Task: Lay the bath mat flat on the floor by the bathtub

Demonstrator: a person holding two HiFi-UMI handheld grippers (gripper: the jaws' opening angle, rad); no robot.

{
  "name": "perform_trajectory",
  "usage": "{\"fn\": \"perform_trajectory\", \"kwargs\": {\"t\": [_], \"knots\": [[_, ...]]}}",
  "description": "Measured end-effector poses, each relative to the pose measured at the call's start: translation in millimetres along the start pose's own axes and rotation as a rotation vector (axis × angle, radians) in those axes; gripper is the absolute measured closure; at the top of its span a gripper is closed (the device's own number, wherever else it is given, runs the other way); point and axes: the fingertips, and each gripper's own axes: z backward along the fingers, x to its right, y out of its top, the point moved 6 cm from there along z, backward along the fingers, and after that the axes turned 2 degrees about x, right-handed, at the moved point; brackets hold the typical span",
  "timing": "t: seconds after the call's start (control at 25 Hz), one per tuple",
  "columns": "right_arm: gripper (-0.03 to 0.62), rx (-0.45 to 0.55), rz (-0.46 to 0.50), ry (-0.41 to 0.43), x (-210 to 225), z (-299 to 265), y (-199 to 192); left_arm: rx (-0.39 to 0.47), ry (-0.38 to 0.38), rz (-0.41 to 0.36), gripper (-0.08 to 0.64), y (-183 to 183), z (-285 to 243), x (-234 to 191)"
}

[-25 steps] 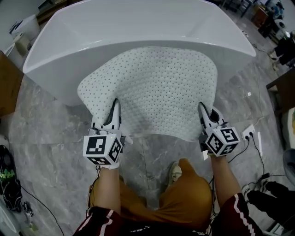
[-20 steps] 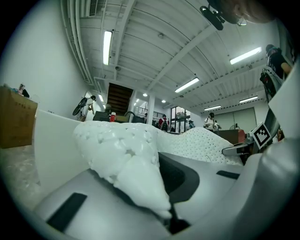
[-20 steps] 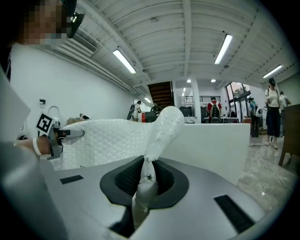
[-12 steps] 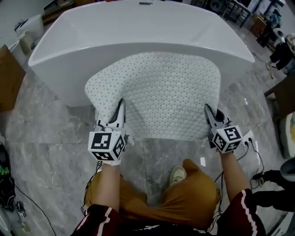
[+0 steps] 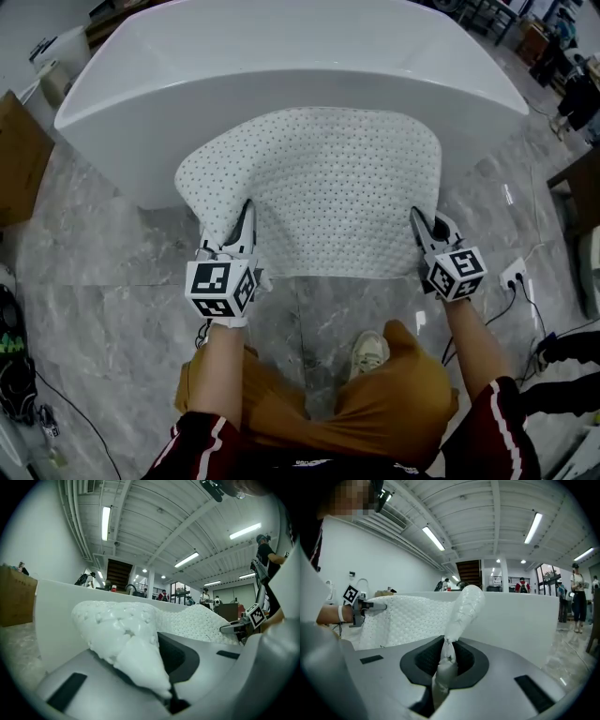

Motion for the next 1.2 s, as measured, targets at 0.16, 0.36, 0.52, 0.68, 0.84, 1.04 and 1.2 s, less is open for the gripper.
{"fn": "perform_trajectory", "kwargs": {"t": [0.16,0.36,0.52,0.68,0.84,1.04,1.2], "knots": [[0.547,-0.047,-0.049,-0.018,6,-9,-27,-0.044,-0.003,0.076,0.532,-23,-4,-7],[0.546,-0.094,-0.058,0.004,3,-26,-54,-0.116,0.011,0.052,0.532,-49,-11,-14],[0.546,-0.134,-0.060,0.027,2,-40,-78,-0.177,0.012,0.025,0.532,-68,-21,-14],[0.546,-0.174,-0.077,0.036,3,-52,-102,-0.228,0.006,-0.006,0.532,-86,-30,-16],[0.546,-0.203,-0.110,0.042,4,-62,-121,-0.283,-0.003,-0.024,0.532,-104,-43,-19],[0.546,-0.244,-0.093,0.054,-5,-75,-145,-0.337,0.003,-0.013,0.532,-126,-50,-24],[0.546,-0.269,-0.093,0.060,-3,-78,-163,-0.371,0.015,0.000,0.532,-146,-52,-27]]}}
